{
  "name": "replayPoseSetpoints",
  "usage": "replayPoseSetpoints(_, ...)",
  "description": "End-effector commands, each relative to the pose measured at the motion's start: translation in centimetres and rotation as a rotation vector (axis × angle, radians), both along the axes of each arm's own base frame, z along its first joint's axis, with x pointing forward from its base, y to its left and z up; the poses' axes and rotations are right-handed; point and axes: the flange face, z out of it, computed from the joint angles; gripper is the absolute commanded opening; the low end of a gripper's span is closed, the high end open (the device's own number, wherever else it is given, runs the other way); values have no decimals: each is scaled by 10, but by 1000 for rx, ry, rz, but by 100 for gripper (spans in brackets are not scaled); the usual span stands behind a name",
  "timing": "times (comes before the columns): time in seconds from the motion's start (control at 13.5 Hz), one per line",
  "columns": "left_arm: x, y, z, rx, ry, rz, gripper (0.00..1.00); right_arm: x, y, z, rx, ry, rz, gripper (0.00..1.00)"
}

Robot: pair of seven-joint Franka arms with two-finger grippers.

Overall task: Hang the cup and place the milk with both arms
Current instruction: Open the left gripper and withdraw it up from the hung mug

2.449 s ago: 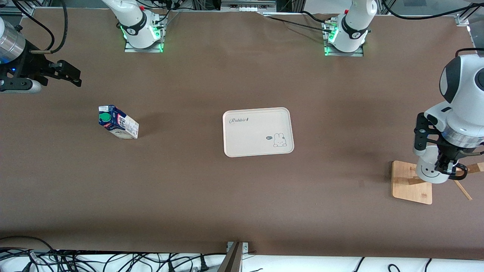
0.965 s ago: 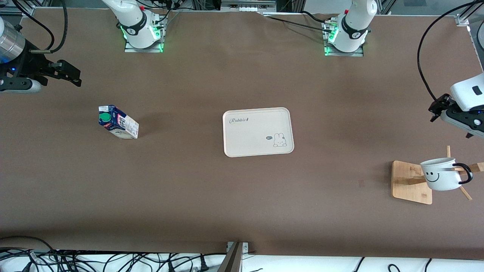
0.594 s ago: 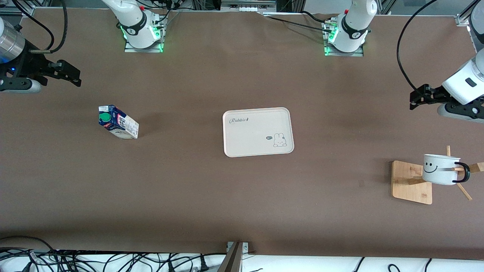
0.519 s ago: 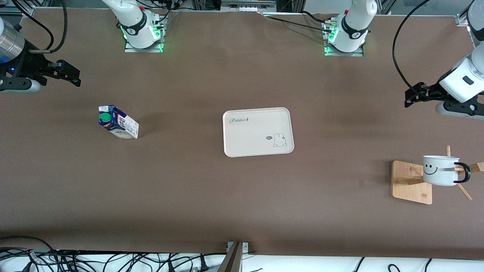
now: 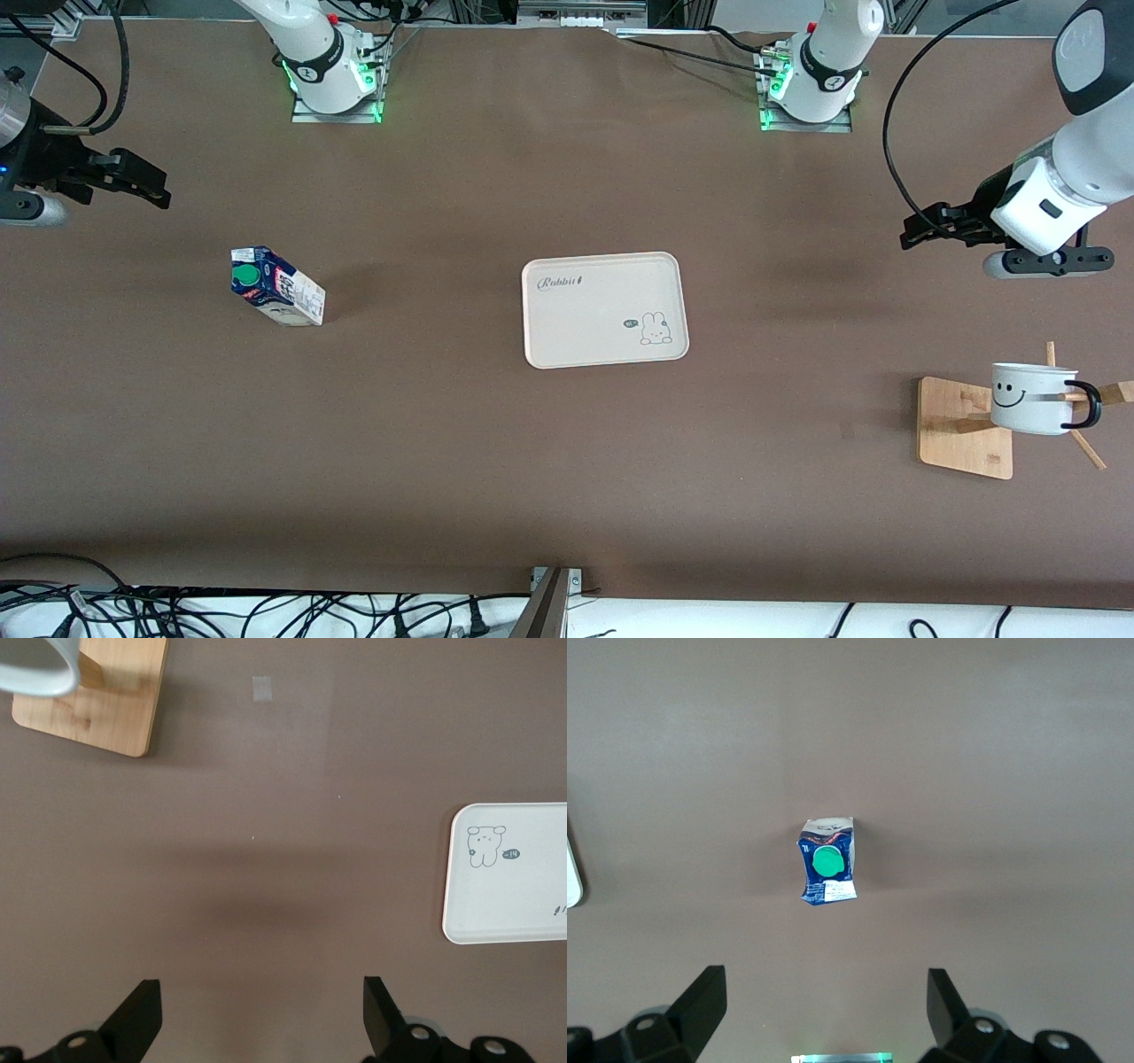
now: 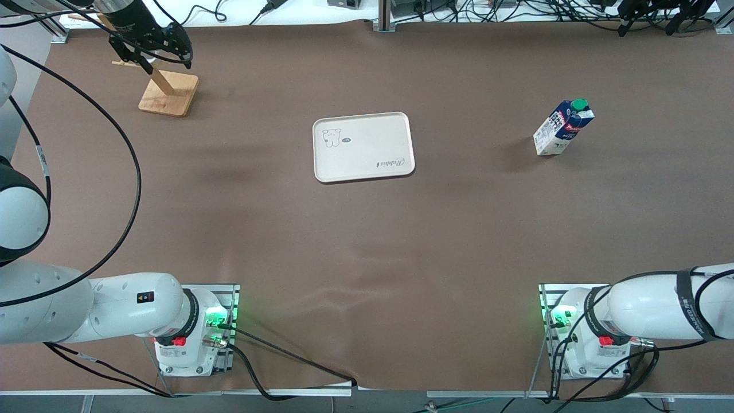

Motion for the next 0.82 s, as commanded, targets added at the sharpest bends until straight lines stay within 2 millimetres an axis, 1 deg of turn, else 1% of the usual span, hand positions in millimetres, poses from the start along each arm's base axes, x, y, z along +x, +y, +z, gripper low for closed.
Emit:
replayPoseSetpoints(0.0,-4,5,9,23,11,9,100,3,-12,6,-9,-5,-7,100)
replayPoseSetpoints(0.07,-2,12,15,40,-2,6,100,5,-13,2,-14,1,-13,100)
replayPoseSetpoints(0.15,-1,16,18,50,-11,-20,100,5,-11,2,-26,2,-11,100)
replayPoseSetpoints(0.3,1,20,30,51,-28,-22,100,5,-10,3,-52,0,-16,100)
replayPoseSetpoints(0.37,1,18,32,51,-31,-23,100,6,-10,2,-49,1,-18,100)
replayPoseSetpoints(0.45,2,18,33,52,-33,-20,100,6,-10,4,-52,4,-14,100)
replayPoseSetpoints(0.52,1,20,33,51,-33,-22,100,12,-10,8,-50,-6,-13,100)
replayPoseSetpoints(0.74,2,23,35,52,-37,-14,100,14,-9,10,-44,-3,-3,100)
